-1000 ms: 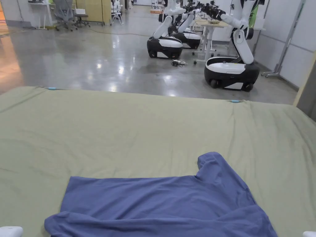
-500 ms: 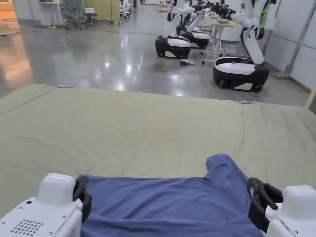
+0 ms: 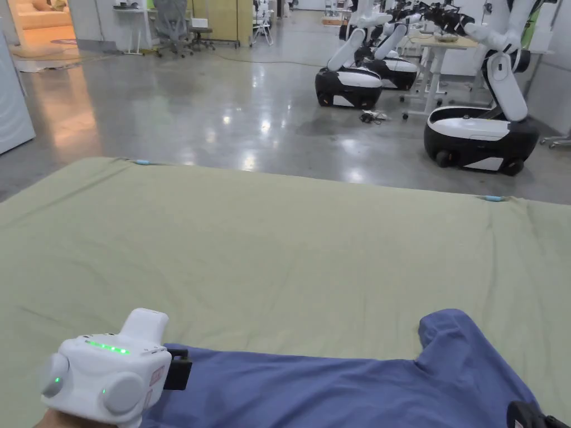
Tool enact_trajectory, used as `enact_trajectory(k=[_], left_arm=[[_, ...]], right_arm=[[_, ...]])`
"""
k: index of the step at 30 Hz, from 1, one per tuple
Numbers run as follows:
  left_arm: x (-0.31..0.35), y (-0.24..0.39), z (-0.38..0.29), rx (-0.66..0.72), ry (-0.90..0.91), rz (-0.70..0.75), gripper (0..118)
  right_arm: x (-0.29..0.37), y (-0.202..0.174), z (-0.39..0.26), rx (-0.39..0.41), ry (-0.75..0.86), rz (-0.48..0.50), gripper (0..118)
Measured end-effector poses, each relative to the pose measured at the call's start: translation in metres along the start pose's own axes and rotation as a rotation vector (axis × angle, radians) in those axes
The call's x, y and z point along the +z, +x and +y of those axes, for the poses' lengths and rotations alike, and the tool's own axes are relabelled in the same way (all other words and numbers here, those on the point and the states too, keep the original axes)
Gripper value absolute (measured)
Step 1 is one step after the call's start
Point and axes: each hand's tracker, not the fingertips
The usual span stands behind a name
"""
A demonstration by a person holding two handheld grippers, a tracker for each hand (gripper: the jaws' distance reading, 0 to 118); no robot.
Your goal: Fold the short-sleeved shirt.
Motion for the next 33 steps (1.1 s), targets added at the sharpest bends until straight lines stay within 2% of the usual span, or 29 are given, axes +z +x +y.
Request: enact_trajectory(k=[1, 8, 9, 11, 12, 13, 14, 15, 16, 20, 21, 22, 23, 24, 25, 26, 27, 30, 32, 33], left_arm=[[-0.019, 0.003, 0.006, -0.026, -0.043, 0.029, 113], [-0.086, 0.013, 0.027, -0.077, -0.091, 0.069, 108], [-0.081, 0.023, 0.024, -0.088, -0.106, 0.072, 103], [-0.077, 0.029, 0.021, -0.092, -0.109, 0.031, 80], [-0.07, 0.034, 0.022, -0.083, -0.099, -0.01, 57], [-0.063, 0.04, 0.022, -0.099, -0.085, -0.025, 34], [-0.055, 0.049, 0.023, -0.149, -0.074, -0.007, 14], [-0.045, 0.055, 0.024, -0.179, -0.053, 0.016, 9], [-0.037, 0.058, 0.025, -0.18, -0.046, 0.005, 9], [0.001, 0.061, 0.034, -0.177, 0.034, -0.008, 9], [0.005, 0.055, 0.036, -0.177, 0.045, -0.01, 9], [0.01, 0.054, 0.038, -0.175, 0.049, -0.015, 8], [0.014, 0.055, 0.038, -0.176, 0.055, -0.014, 9], [0.017, 0.056, 0.038, -0.18, 0.059, -0.01, 9], [0.013, 0.051, 0.038, -0.182, 0.059, -0.009, 9], [0.014, 0.05, 0.038, -0.182, 0.056, -0.011, 9], [0.016, 0.05, 0.037, -0.176, 0.057, -0.016, 9], [0.025, 0.045, 0.036, -0.136, 0.08, -0.046, 9], [0.044, 0.046, 0.035, -0.136, 0.11, -0.034, 9], [0.055, 0.042, 0.035, -0.133, 0.132, -0.037, 9]], right_arm=[[-0.006, 0.005, -0.002, -0.005, -0.013, -0.006, 6], [-0.045, 0.047, -0.002, -0.005, -0.095, -0.09, 7], [-0.056, 0.055, 0.001, 0.002, -0.117, -0.1, 7], [-0.083, 0.07, 0.007, 0.027, -0.166, -0.13, 10], [-0.103, 0.08, 0.011, 0.037, -0.223, -0.138, 14], [-0.122, 0.087, 0.015, 0.046, -0.297, -0.14, 27], [-0.146, 0.096, 0.017, 0.052, -0.377, -0.143, 50], [-0.17, 0.103, 0.018, 0.053, -0.439, -0.133, 80], [-0.194, 0.124, 0.008, 0.051, -0.448, -0.115, 87], [-0.261, 0.133, 0.004, 0.164, -0.604, -0.16, 87], [-0.269, 0.132, 0.003, 0.168, -0.627, -0.151, 87], [-0.277, 0.134, 0.001, 0.153, -0.661, -0.138, 86], [-0.284, 0.136, 0.0, 0.125, -0.707, -0.125, 76], [-0.281, 0.136, 0.0, 0.064, -0.737, -0.102, 43], [-0.278, 0.135, 0.002, 0.017, -0.715, -0.078, 20], [-0.271, 0.13, 0.006, 0.049, -0.673, -0.136, 5], [-0.264, 0.126, 0.01, 0.08, -0.645, -0.148, 5], [-0.238, 0.126, 0.022, 0.062, -0.594, -0.07, 5], [-0.206, 0.12, 0.042, 0.082, -0.523, -0.093, 5], [-0.187, 0.118, 0.052, 0.072, -0.483, -0.073, 5]])
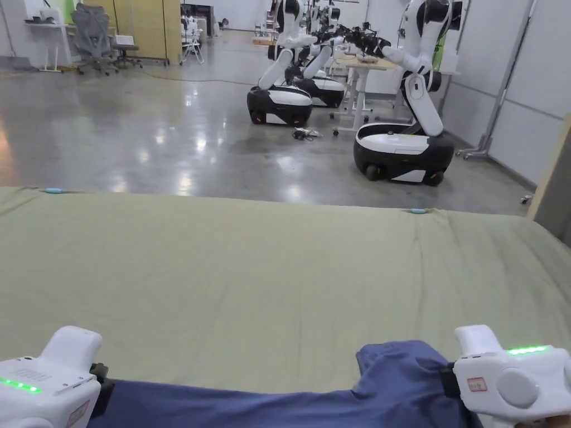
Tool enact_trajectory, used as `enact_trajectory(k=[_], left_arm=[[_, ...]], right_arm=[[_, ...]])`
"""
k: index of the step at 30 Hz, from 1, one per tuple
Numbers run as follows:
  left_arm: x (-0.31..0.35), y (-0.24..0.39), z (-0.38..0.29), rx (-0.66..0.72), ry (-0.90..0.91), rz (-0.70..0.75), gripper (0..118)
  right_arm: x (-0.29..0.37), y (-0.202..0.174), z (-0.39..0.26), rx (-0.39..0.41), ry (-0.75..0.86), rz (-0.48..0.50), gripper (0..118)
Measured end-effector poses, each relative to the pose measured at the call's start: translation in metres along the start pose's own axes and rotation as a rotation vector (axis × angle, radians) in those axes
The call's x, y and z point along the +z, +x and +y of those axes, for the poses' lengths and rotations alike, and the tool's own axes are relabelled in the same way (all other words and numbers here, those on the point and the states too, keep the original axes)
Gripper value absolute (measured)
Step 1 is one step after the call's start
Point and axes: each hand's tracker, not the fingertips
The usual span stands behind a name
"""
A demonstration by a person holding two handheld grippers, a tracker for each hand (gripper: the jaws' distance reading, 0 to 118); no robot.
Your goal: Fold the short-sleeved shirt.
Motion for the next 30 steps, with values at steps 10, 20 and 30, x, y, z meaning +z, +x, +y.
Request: enact_trajectory(k=[10, 20, 30], left_arm=[[0.154, -0.034, -0.077, 0.149, 0.138, -0.085, 9], [0.15, -0.019, -0.202, 0.272, -0.101, -0.126, 9], [0.186, 0.028, -0.13, 0.203, 0.324, -0.02, 114]], right_arm=[[0.184, -0.006, -0.11, 0.004, 0.246, -0.018, 5], [0.15, -0.035, -0.233, -0.038, 0.061, -0.045, 5], [0.225, -0.082, -0.171, -0.067, 0.496, 0.031, 85]])
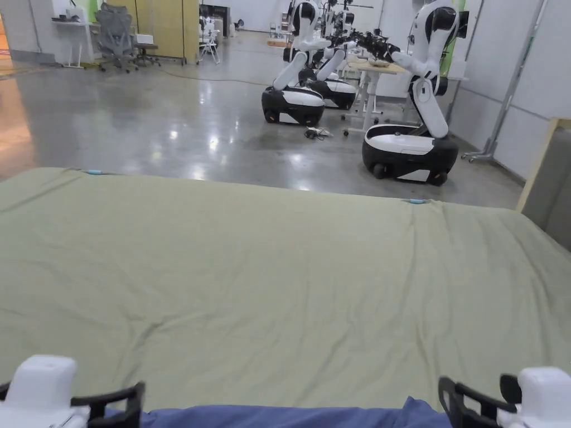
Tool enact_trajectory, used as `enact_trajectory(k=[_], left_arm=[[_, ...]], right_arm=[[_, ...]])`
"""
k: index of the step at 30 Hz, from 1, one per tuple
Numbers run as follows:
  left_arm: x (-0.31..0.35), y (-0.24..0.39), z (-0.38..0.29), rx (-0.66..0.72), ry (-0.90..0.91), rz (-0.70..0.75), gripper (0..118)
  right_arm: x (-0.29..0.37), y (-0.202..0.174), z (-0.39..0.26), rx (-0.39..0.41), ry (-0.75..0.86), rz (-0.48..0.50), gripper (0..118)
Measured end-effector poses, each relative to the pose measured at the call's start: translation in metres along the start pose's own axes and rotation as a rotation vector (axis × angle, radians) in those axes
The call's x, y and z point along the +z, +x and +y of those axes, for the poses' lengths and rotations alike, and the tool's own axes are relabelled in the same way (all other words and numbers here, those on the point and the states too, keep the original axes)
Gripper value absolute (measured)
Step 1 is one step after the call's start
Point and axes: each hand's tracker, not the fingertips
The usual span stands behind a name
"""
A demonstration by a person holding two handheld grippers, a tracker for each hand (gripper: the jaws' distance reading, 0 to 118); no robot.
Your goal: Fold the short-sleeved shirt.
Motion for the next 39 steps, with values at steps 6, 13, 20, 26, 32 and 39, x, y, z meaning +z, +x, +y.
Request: enact_trajectory(k=[6, 13, 20, 26, 32, 39], left_arm=[[0.006, 0.042, 0.042, -0.042, 0.198, -0.014, 112], [-0.003, 0.023, 0.028, -0.08, 0.053, -0.02, 0], [-0.013, -0.077, -0.042, 0.129, -0.219, -0.062, 37], [-0.024, -0.132, -0.094, 0.399, -0.398, -0.227, 117], [-0.084, -0.13, -0.138, 0.97, -0.499, -0.711, 117], [-0.132, -0.106, -0.145, 1.121, -0.442, -0.757, 49]], right_arm=[[0.01, -0.047, 0.035, 0.016, 0.162, -0.029, 81], [0.009, -0.059, 0.032, 0.002, 0.143, 0.013, 3], [0.01, -0.065, 0.016, 0.023, 0.083, 0.033, 3], [-0.002, -0.078, 0.0, 0.005, 0.016, 0.06, 3], [-0.01, -0.091, -0.006, -0.008, -0.029, 0.073, 3], [-0.009, -0.097, -0.001, -0.01, -0.039, 0.058, 3]])
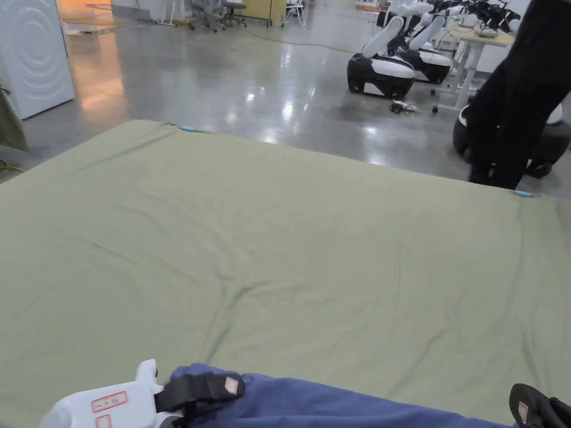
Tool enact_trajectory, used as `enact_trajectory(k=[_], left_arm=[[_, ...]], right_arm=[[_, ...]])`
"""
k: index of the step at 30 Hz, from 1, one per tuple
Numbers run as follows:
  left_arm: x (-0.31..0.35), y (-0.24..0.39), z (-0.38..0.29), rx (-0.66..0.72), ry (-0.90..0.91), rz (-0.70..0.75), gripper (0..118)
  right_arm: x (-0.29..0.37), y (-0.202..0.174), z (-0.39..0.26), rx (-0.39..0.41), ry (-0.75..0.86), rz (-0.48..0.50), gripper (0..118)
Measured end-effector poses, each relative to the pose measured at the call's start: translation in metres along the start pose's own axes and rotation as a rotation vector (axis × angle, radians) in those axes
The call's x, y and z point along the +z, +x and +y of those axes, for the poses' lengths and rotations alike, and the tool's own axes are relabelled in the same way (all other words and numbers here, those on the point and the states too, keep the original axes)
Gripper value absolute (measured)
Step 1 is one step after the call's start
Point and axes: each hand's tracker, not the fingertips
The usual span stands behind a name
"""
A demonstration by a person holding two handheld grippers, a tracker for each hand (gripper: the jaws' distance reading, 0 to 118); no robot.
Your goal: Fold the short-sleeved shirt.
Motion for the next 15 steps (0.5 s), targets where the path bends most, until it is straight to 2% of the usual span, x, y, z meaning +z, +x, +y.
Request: enact_trajectory(k=[1, 2, 3, 4, 5, 7, 11, 15], left_arm=[[-0.012, -0.003, -0.003, -0.036, -0.008, 0.176, 5], [-0.018, -0.01, -0.006, -0.053, -0.035, 0.286, 6], [-0.014, -0.005, -0.006, -0.056, -0.036, 0.171, 5], [-0.006, -0.005, 0.005, -0.004, -0.019, 0.177, 5], [0.0, 0.004, 0.008, -0.023, 0.011, 0.243, 5], [0.012, 0.018, 0.018, -0.174, 0.031, 0.368, 5], [0.046, 0.039, 0.048, -0.279, 0.097, 0.629, 5], [0.036, 0.108, 0.011, -0.499, 0.076, 0.756, 5]], right_arm=[[0.0, 0.0, 0.0, -0.002, -0.002, -0.002, 3], [-0.002, 0.001, 0.0, -0.001, -0.005, -0.006, 3], [-0.002, 0.001, 0.0, 0.001, -0.006, -0.01, 3], [-0.001, 0.0, 0.0, 0.0, -0.004, -0.014, 3], [0.0, 0.0, 0.0, -0.003, -0.002, -0.016, 3], [0.0, 0.001, 0.001, -0.016, 0.002, -0.019, 3], [0.005, -0.003, -0.002, -0.029, 0.015, -0.01, 3], [0.007, -0.008, -0.007, -0.033, 0.027, 0.014, 3]])
